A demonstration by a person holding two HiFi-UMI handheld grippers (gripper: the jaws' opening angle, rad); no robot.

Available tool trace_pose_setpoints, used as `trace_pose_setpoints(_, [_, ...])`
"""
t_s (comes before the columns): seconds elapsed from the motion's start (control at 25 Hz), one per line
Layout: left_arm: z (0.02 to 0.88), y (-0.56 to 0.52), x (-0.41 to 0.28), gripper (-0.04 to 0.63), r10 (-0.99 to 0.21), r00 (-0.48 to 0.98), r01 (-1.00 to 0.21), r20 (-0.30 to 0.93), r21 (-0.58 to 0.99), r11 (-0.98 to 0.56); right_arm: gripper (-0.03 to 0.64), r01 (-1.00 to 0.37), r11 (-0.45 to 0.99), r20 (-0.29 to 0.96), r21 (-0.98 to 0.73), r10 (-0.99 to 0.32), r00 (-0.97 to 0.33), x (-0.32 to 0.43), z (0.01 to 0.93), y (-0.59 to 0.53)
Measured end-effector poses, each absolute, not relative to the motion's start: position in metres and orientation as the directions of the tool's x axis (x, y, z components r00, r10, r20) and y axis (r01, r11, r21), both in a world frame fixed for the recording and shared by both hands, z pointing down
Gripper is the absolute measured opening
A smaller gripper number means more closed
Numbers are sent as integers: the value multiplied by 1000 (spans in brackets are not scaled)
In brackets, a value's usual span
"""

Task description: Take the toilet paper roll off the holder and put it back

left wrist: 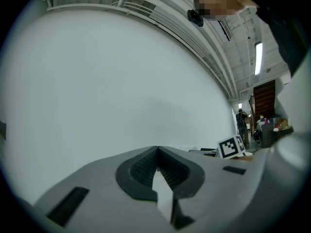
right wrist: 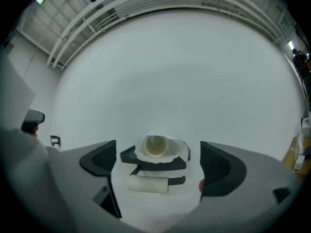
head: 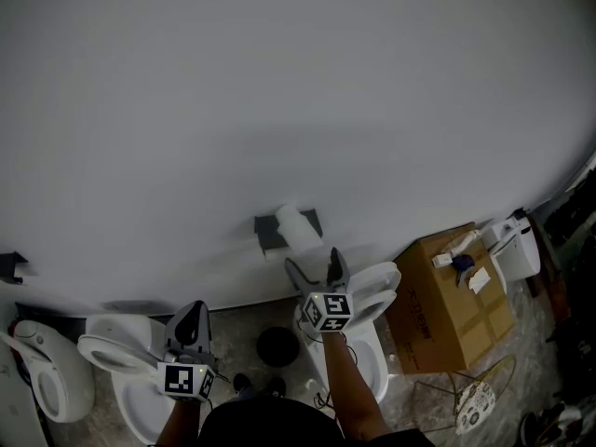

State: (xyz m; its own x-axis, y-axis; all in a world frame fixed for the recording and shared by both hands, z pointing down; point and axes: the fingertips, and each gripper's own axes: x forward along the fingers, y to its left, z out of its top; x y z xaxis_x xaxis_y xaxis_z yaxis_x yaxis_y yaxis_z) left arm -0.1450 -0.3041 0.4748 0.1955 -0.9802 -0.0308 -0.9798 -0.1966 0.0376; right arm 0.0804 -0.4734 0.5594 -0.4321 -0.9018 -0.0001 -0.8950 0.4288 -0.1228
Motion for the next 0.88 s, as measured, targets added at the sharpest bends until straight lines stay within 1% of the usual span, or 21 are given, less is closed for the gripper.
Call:
trace_pose_setpoints(0.36, [476,-310,-148,3,-981,194,-980,-26,43,-195,534,-893,436,13,-109,-898,-440,72,564,-494])
trace_pose_setpoints(0.88, [480,-315,-153,3,-984,179,-983,-15,51,-179,471,-887,459,46,-53,-886,-462,56,570,-511])
